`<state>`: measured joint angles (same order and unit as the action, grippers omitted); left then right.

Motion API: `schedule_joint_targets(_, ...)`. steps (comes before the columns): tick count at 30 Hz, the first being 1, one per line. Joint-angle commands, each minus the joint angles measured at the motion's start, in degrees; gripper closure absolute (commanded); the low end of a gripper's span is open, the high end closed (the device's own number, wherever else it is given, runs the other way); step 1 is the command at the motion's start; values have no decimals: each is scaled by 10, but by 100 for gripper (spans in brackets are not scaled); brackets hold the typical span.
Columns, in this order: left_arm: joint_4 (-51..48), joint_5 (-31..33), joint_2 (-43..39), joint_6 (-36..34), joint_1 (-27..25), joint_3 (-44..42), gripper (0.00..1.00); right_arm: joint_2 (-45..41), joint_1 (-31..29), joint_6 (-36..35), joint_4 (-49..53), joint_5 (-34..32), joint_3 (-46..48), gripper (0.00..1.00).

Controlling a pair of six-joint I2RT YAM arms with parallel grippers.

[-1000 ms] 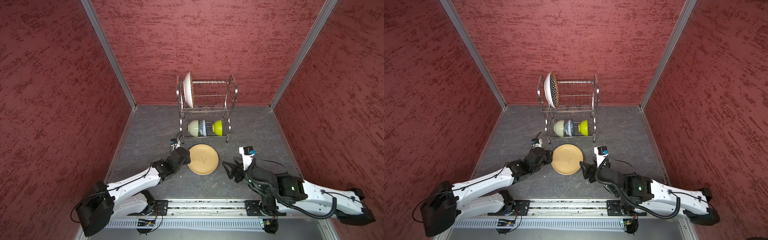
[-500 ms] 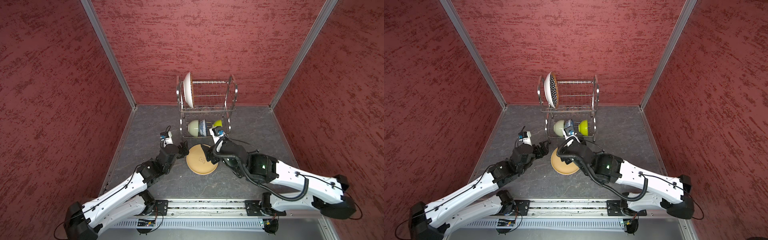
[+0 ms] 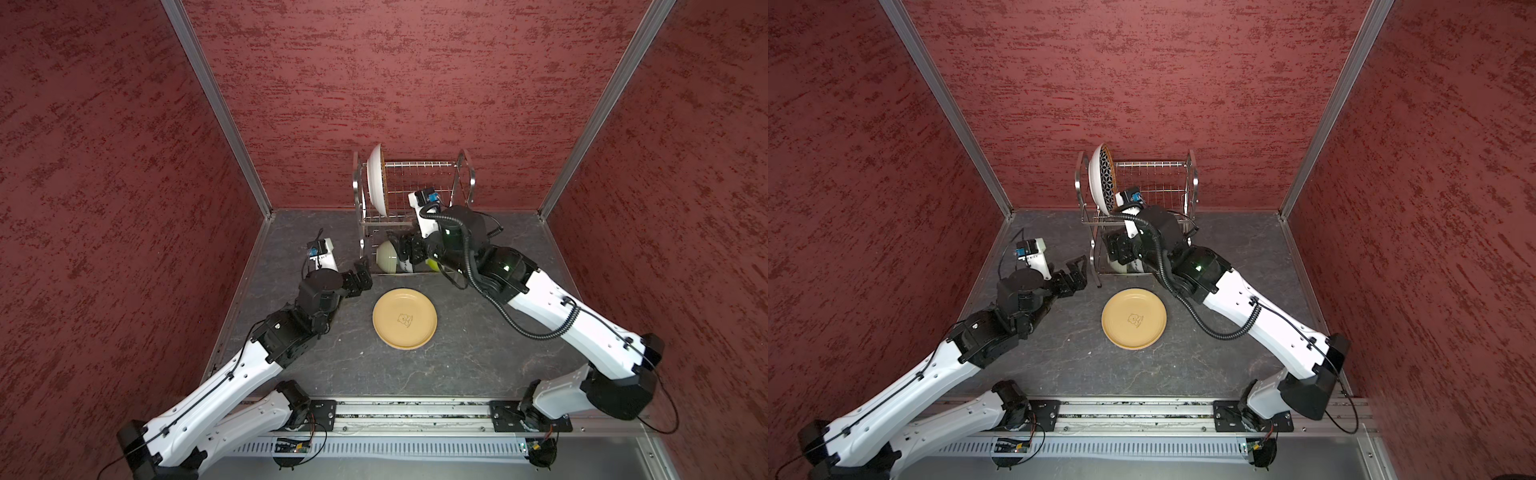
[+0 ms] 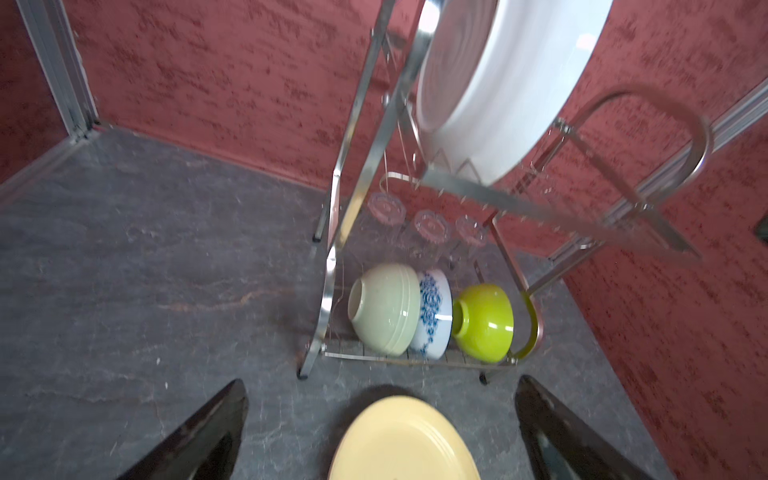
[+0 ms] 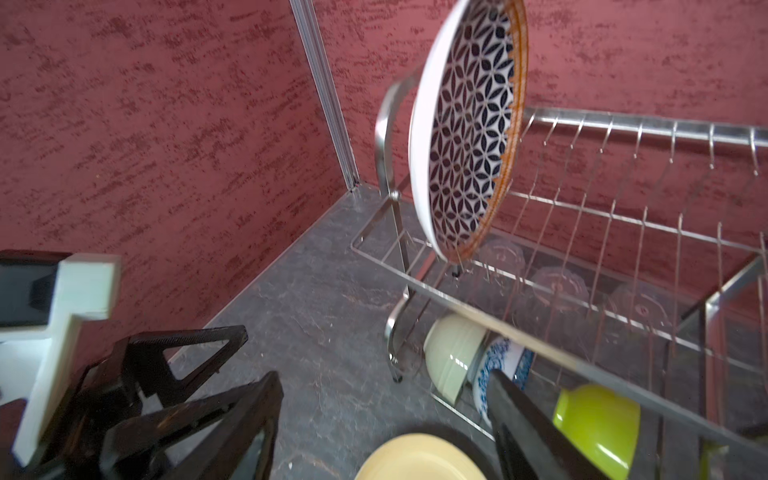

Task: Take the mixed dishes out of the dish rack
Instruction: 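Raise the right gripper to the patterned plate on the rack's top tier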

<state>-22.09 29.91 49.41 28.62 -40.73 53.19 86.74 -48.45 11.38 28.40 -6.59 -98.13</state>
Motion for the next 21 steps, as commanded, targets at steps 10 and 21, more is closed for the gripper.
schedule_joint_targets(10, 56, -193, 148, -7, 191, 142, 8, 175, 70, -33, 84, 122, -279, 26)
schedule_joint_targets(21, 118, -353, 263, 0, 274, 239, 13, 284, 116, -8, 92, 165, -434, 30)
